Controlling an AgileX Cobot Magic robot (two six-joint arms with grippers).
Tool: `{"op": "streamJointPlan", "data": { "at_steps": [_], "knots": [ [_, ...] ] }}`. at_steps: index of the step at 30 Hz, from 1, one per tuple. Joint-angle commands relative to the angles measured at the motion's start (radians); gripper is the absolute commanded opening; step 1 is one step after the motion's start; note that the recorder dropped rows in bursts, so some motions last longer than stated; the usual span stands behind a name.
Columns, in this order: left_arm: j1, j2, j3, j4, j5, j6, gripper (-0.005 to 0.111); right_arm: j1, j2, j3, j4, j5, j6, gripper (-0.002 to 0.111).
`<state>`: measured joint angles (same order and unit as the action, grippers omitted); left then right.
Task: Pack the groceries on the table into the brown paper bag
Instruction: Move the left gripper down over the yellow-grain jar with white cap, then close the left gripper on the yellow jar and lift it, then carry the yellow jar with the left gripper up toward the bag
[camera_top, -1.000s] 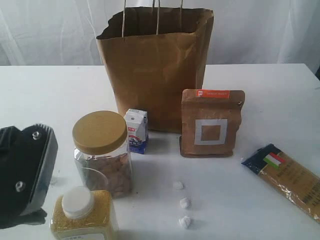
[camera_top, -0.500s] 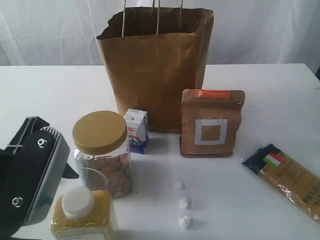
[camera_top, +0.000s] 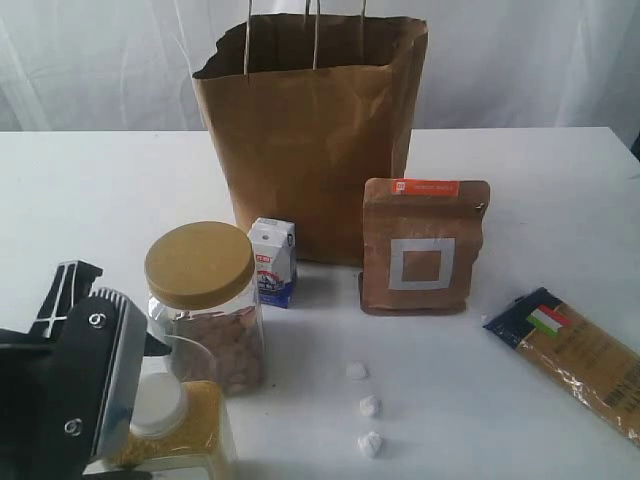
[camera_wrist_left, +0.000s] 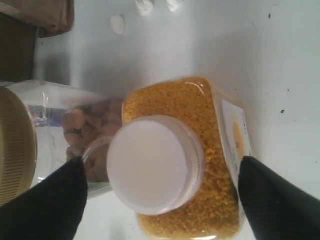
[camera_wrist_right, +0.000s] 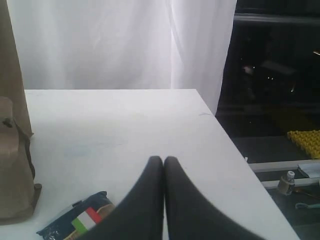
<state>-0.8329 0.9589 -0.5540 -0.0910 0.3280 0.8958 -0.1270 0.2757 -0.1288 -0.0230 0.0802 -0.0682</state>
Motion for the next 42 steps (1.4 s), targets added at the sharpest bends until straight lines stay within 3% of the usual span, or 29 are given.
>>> {"op": "streamJointPlan", "data": {
  "at_steps": [1, 10, 14, 16, 22, 23, 28, 35, 37, 42],
  "knots": [
    [-0.006, 0.009, 0.022, -0.011, -0.022, -0.052, 0.081, 0.006, -0.004, 0.002, -0.003, -0.007, -0.005, 0.0],
    [-0.006, 0.129, 0.024, -0.009, -0.035, -0.055, 0.079, 0.006, -0.004, 0.002, -0.003, -0.007, -0.005, 0.0],
    [-0.006, 0.149, 0.024, -0.009, -0.128, -0.065, 0.079, 0.006, -0.004, 0.002, -0.003, -0.007, -0.005, 0.0],
    [-0.006, 0.149, 0.024, -0.009, -0.123, -0.09, 0.071, 0.006, -0.004, 0.002, -0.003, -0.007, -0.005, 0.0],
    [-0.006, 0.145, 0.022, -0.011, -0.062, -0.115, 0.003, 0.006, -0.004, 0.002, -0.003, -0.007, -0.005, 0.0],
    [-0.006, 0.137, 0.014, -0.013, -0.055, -0.115, 0.0, 0.006, -0.004, 0.002, -0.003, -0.007, -0.005, 0.0],
    [-0.006, 0.02, -0.123, -0.01, -0.017, -0.12, 0.0, 0.006, -0.004, 0.002, -0.003, -0.007, -0.005, 0.0],
    [-0.006, -0.128, -0.422, -0.046, 0.001, -0.248, 0.0, 0.006, -0.004, 0.002, -0.003, -0.007, -0.005, 0.0],
    [-0.006, -0.171, -0.524, 0.034, -0.008, -0.248, 0.0, 0.006, -0.004, 0.002, -0.003, -0.007, -0.005, 0.0],
    [-0.006, -0.19, -0.566, 0.213, -0.052, -0.248, 0.0, 0.006, -0.004, 0.002, -0.003, -0.007, -0.005, 0.0]
  ]
}}
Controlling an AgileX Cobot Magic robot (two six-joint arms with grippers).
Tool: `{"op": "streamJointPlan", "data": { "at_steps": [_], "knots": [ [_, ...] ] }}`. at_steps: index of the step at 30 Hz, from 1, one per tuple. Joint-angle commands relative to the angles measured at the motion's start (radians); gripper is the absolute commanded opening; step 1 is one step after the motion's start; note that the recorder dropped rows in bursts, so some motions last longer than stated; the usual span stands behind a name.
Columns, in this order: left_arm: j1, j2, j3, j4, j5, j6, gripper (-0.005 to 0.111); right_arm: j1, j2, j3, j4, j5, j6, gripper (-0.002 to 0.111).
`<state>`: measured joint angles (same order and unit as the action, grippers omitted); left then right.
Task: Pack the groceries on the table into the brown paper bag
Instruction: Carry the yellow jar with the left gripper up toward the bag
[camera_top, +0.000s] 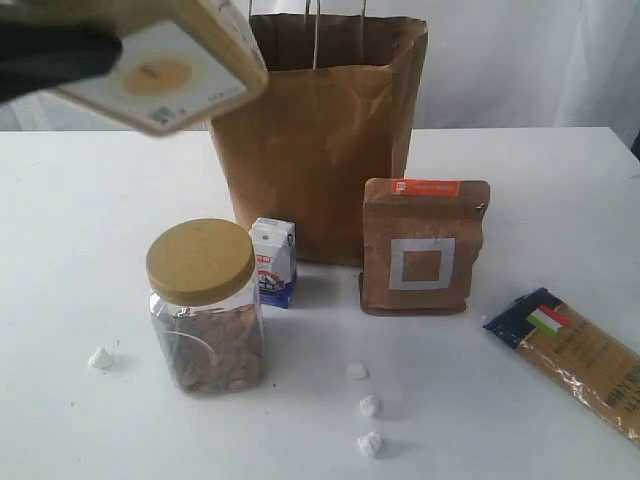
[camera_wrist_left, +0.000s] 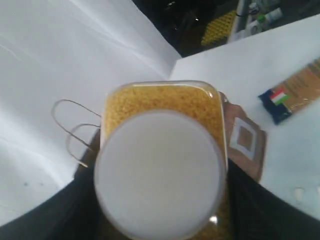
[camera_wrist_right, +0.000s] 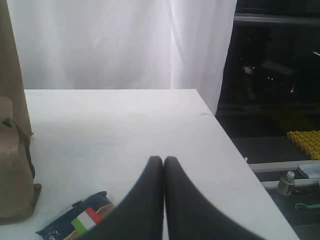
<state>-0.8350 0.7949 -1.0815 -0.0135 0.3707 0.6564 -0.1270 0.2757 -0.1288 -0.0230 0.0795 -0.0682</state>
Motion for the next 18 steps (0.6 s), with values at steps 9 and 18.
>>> {"op": "streamJointPlan", "data": {
  "at_steps": [9, 18],
  "knots": [
    [-0.004, -0.026, -0.036, 0.281, -0.08, -0.253, 0.0, 0.006, -0.004, 0.002, -0.003, -0.007, -0.005, 0.0],
    [-0.004, 0.015, -0.036, 0.831, -0.101, -0.597, 0.0, 0.006, -0.004, 0.002, -0.003, -0.007, -0.005, 0.0]
  ]
}}
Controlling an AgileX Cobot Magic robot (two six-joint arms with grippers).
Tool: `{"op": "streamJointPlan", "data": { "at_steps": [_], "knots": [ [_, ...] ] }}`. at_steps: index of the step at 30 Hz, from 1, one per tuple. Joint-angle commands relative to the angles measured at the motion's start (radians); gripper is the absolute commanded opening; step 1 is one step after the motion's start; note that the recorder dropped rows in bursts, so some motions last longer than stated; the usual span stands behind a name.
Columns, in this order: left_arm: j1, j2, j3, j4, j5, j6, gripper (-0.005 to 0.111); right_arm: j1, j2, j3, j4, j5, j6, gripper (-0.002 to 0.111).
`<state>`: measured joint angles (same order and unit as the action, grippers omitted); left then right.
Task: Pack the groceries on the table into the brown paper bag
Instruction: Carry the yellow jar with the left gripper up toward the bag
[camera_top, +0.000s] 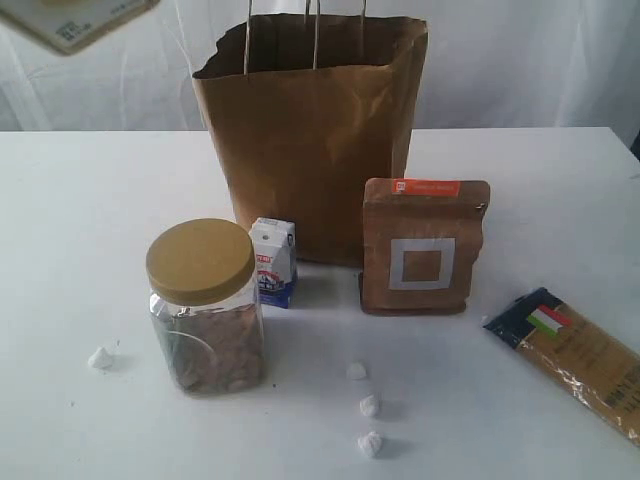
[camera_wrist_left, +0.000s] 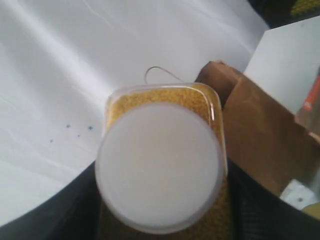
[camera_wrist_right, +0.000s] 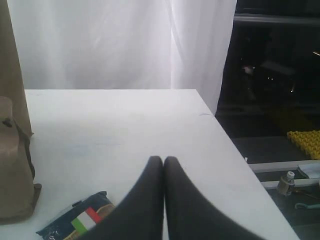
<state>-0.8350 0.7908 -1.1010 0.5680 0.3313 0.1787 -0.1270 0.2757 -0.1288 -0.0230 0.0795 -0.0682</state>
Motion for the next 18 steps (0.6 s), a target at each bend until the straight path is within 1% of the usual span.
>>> {"op": "streamJointPlan", "data": {
  "at_steps": [1, 2, 3, 4, 8, 10, 11, 13, 15, 18],
  "knots": [
    [-0.002, 0.032, -0.016, 0.321, -0.039, -0.152, 0.0, 0.006, -0.004, 0.002, -0.003, -0.007, -0.005, 0.0],
    [0.007, 0.047, -0.018, 0.38, -0.017, -0.194, 0.0, 0.006, -0.004, 0.002, -0.003, -0.007, -0.005, 0.0],
    [0.022, 0.064, -0.018, 0.455, 0.004, -0.282, 0.0, 0.006, -0.004, 0.002, -0.003, -0.007, -0.005, 0.0],
    [0.042, 0.082, -0.018, 0.496, 0.018, -0.344, 0.0, 0.006, -0.004, 0.002, -0.003, -0.007, -0.005, 0.0],
    [0.136, 0.138, -0.018, 0.581, 0.019, -0.548, 0.0, 0.006, -0.004, 0.002, -0.003, -0.007, -0.005, 0.0],
    [0.213, 0.161, -0.018, 0.598, -0.037, -0.662, 0.0, 0.006, -0.004, 0.002, -0.003, -0.007, -0.005, 0.0],
    [0.252, 0.17, -0.018, 0.597, -0.086, -0.715, 0.0, 0.006, -0.004, 0.002, -0.003, -0.007, -0.005, 0.0],
    [0.37, 0.191, -0.018, 0.591, -0.202, -0.845, 0.0, 0.006, -0.004, 0.002, -0.003, -0.007, -0.005, 0.0],
    [0.471, 0.213, -0.018, 0.579, -0.325, -0.979, 0.0, 0.006, -0.004, 0.002, -0.003, -0.007, -0.005, 0.0],
    [0.581, 0.242, -0.03, 0.567, -0.458, -1.172, 0.0, 0.006, -0.004, 0.002, -0.003, -0.007, -0.005, 0.0]
  ]
}}
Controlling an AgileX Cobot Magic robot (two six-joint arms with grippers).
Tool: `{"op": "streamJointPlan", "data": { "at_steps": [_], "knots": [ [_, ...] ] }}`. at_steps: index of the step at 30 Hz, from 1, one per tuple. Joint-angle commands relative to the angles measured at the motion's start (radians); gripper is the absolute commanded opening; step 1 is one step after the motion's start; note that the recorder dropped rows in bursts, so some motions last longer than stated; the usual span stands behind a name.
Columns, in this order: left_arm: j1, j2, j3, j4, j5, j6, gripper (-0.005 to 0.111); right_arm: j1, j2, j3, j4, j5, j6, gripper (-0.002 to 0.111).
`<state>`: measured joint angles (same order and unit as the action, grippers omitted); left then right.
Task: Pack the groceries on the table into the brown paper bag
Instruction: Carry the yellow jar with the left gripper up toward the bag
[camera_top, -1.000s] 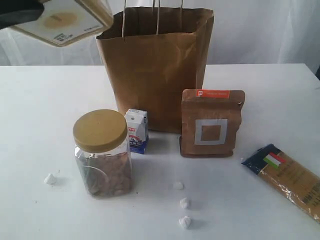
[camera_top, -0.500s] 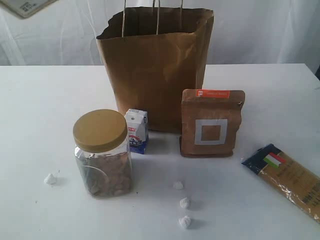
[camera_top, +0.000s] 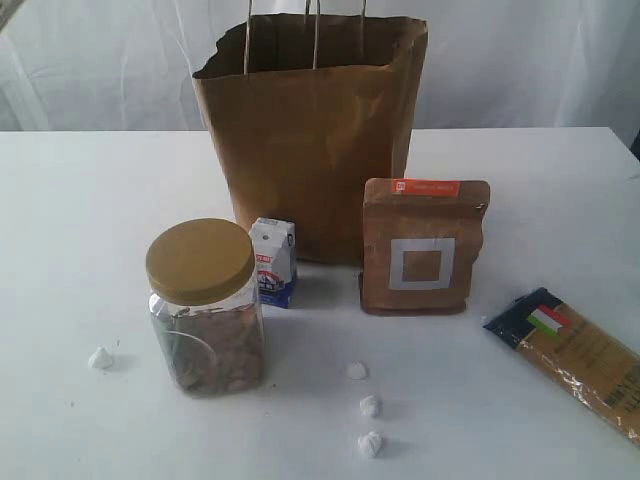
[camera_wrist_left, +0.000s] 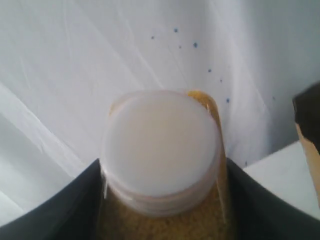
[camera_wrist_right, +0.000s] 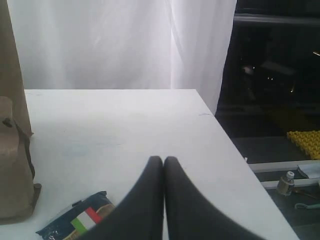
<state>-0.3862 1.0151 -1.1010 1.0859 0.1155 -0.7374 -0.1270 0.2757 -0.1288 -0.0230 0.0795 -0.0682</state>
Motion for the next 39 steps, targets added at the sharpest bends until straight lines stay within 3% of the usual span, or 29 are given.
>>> {"op": "streamJointPlan", "data": {
  "at_steps": [1, 5, 14, 19, 22, 26, 34, 39],
  "knots": [
    [0.166, 0.031, -0.039, 0.043, -0.284, -0.328, 0.0, 0.006, -0.004, 0.002, -0.003, -0.007, -0.005, 0.0],
    [0.249, 0.117, -0.089, 0.04, -0.47, -0.501, 0.0, 0.006, -0.004, 0.002, -0.003, -0.007, -0.005, 0.0],
    [0.339, 0.363, -0.186, 0.048, -1.031, -0.519, 0.0, 0.006, -0.004, 0.002, -0.003, -0.007, -0.005, 0.0],
    [0.468, 0.506, -0.227, 0.03, -1.337, -0.549, 0.0, 0.006, -0.004, 0.002, -0.003, -0.007, -0.005, 0.0],
    [0.528, 0.589, -0.252, -0.028, -1.337, -0.656, 0.0, 0.006, -0.004, 0.002, -0.003, -0.007, -0.005, 0.0],
    [0.545, 0.66, -0.261, -0.068, -1.337, -0.695, 0.0, 0.006, -0.004, 0.002, -0.003, -0.007, -0.005, 0.0],
    [0.424, 0.685, -0.263, -0.08, -1.337, -0.736, 0.0, 0.006, -0.004, 0.002, -0.003, -0.007, -0.005, 0.0],
    [0.349, 0.683, -0.263, -0.077, -1.337, -0.681, 0.0, 0.006, -0.004, 0.002, -0.003, -0.007, -0.005, 0.0]
  ]
}}
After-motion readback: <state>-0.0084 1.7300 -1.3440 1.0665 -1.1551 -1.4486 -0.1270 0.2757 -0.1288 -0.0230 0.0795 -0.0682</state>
